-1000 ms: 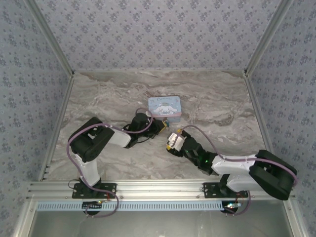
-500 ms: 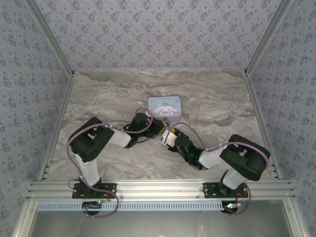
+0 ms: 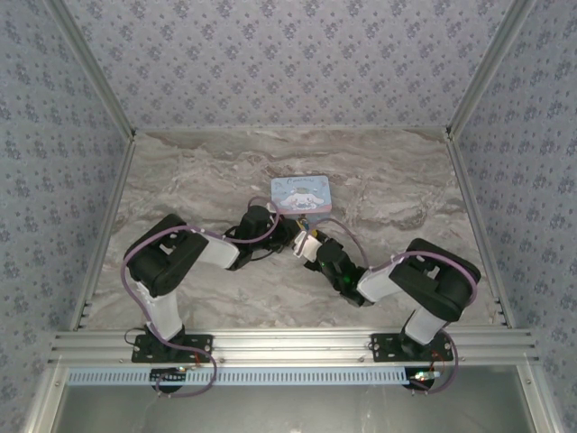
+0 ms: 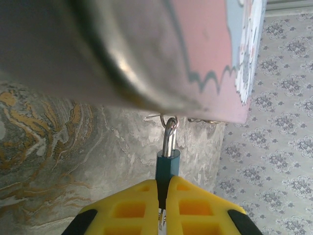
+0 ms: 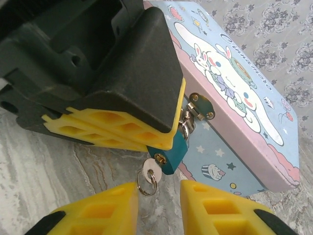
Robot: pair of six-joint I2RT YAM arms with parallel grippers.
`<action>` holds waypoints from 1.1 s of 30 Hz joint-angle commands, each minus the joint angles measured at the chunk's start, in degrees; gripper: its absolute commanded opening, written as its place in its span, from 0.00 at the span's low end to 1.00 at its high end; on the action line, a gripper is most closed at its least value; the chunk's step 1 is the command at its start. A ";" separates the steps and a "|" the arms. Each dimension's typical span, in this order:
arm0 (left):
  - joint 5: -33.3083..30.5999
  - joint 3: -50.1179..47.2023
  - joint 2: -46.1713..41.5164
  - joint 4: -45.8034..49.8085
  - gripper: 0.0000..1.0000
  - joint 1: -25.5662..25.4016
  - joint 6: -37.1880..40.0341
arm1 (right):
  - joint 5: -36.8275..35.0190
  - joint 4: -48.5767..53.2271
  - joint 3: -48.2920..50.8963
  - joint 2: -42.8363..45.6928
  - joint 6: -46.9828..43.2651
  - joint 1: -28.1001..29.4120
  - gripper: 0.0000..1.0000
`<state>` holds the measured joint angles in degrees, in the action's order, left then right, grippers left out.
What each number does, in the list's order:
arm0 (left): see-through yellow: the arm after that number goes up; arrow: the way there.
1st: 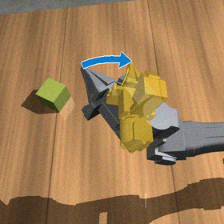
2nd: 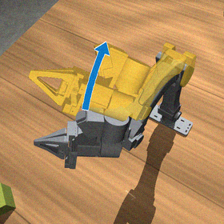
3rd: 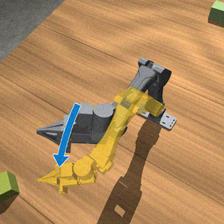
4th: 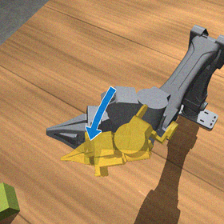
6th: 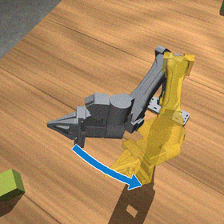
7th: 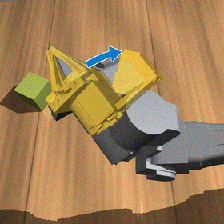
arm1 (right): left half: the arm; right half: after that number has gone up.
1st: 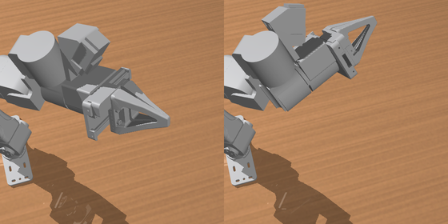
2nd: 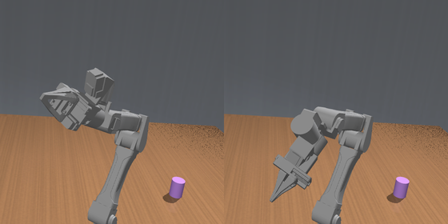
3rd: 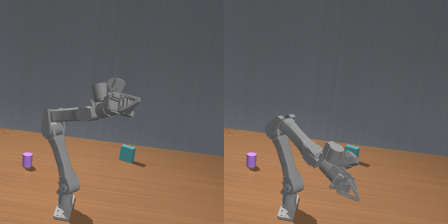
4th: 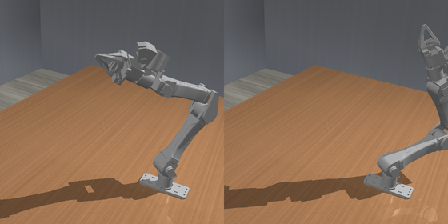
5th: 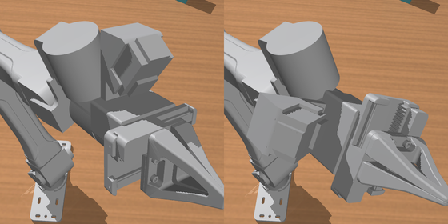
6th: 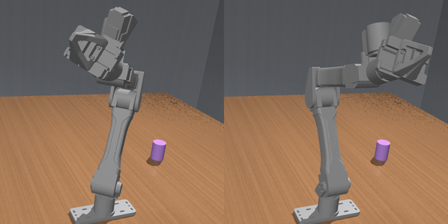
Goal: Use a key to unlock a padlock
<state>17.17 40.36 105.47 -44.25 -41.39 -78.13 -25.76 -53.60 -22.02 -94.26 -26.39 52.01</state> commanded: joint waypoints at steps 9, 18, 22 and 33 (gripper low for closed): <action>1.11 1.39 -2.11 -0.14 0.08 -0.25 -0.27 | 0.31 -2.38 -2.87 -3.09 0.77 -1.19 0.24; 1.07 1.47 -2.05 -0.06 0.08 -0.23 -0.27 | 1.41 -3.51 -3.56 -5.12 0.04 -2.12 0.17; 1.20 1.54 -1.85 -0.05 0.08 -0.23 -0.27 | 2.19 -3.65 -3.64 -5.15 0.45 -2.50 0.08; 1.11 1.72 -1.67 0.04 0.08 -0.25 -0.35 | 9.42 -2.32 -3.18 -3.68 7.96 -4.52 0.00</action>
<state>16.86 40.58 105.43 -43.29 -41.36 -78.13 -20.27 -55.79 -24.60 -98.67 -22.61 48.05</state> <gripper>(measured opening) 0.080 0.060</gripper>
